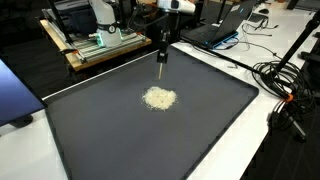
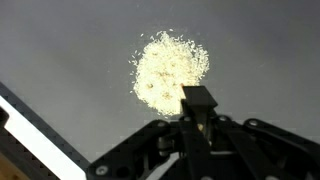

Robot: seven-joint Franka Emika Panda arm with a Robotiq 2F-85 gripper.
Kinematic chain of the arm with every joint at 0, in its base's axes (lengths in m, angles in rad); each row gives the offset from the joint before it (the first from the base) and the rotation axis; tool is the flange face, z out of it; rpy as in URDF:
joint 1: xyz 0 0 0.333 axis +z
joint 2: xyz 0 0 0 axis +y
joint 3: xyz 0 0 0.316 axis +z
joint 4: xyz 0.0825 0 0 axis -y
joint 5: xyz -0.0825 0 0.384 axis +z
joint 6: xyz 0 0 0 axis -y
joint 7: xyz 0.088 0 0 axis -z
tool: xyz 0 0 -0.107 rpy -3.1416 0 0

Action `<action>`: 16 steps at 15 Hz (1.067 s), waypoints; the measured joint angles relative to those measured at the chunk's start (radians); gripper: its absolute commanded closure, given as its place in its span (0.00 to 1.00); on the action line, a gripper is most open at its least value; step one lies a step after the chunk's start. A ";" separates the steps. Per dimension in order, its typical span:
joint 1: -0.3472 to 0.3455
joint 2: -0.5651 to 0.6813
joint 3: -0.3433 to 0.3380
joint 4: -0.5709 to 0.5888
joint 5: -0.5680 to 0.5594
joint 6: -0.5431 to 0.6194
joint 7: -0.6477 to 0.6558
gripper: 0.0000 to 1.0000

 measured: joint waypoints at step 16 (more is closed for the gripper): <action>0.230 0.172 0.104 0.137 -0.409 -0.340 0.139 0.97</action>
